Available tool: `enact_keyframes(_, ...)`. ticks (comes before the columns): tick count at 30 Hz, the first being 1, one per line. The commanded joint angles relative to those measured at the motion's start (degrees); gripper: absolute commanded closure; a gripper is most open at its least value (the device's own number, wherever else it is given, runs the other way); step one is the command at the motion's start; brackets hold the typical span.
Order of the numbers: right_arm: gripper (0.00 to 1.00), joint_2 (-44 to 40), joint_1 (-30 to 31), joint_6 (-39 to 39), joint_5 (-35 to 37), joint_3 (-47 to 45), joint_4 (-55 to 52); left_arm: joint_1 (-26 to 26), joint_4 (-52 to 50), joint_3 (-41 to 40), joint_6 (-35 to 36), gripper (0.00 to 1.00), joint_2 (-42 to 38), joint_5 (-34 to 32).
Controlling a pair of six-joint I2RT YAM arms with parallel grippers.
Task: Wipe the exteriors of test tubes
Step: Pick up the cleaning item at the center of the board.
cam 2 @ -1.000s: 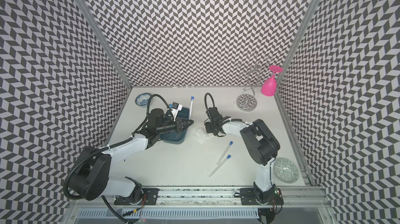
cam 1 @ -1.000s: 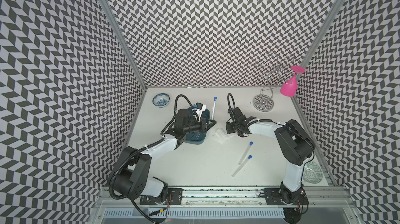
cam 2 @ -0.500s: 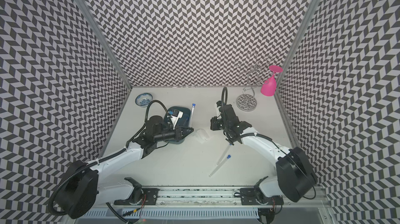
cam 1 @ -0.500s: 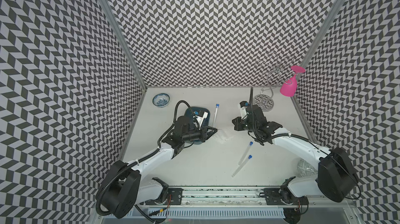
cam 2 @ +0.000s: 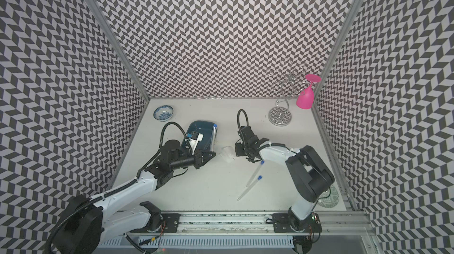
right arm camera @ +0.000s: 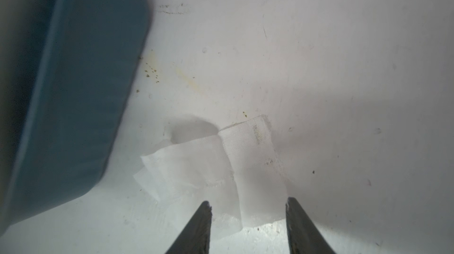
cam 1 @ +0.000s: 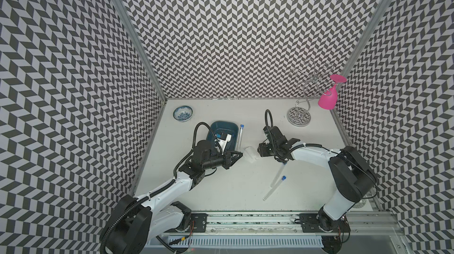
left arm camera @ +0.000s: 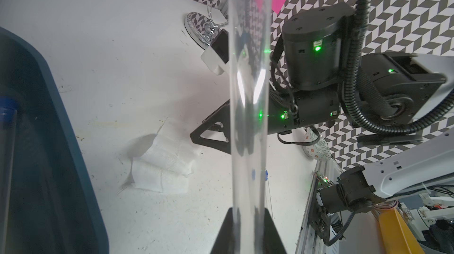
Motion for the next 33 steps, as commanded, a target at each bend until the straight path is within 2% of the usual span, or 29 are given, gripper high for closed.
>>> enact_keyframes(1, 0.47, 2.2, 1.2, -0.7, 4.3, 2.6, 0.4, -0.1, 1.2, -0.1, 0.2, 0.84, -0.2, 0.0)
enact_keyframes(6, 0.46, 7.3, 3.5, -1.6, 9.5, 5.5, -2.2, -0.1, 0.7, -0.2, 0.8, 0.84, -0.2, 0.2)
enact_keyframes(9, 0.50, 10.0, 4.3, -1.8, 12.7, 6.3, -3.5, -0.1, 0.7, -0.2, 1.1, 0.84, 0.0, -0.1)
enact_keyframes(11, 0.59, 11.1, 4.3, -1.9, 14.2, 6.2, -3.6, -0.1, 0.8, -0.1, 1.1, 0.84, 0.3, -0.3)
enact_keyframes(16, 0.94, 10.7, 4.2, -1.7, 15.2, 5.4, -3.1, -0.1, 1.2, 0.0, 0.7, 0.84, 1.0, -0.1)
enact_keyframes(18, 1.00, 8.0, 4.2, -1.0, 14.5, 4.6, -2.6, -0.1, 1.3, 0.2, 0.8, 0.84, 1.2, 0.2)
enact_keyframes(25, 1.00, -6.3, 2.0, 0.8, 6.2, 8.2, -5.0, -0.7, 1.3, 1.4, 1.4, 0.83, 3.6, 1.7)
enact_keyframes(29, 1.00, -12.7, 0.3, 2.4, 1.0, 12.8, -5.1, -3.0, 1.0, 2.7, 2.0, 0.83, 5.9, 1.1)
enact_keyframes(33, 1.00, -16.7, 0.1, 4.4, -2.7, 15.2, -0.4, -6.5, 2.4, 4.1, 1.4, 0.83, 8.4, 1.0)
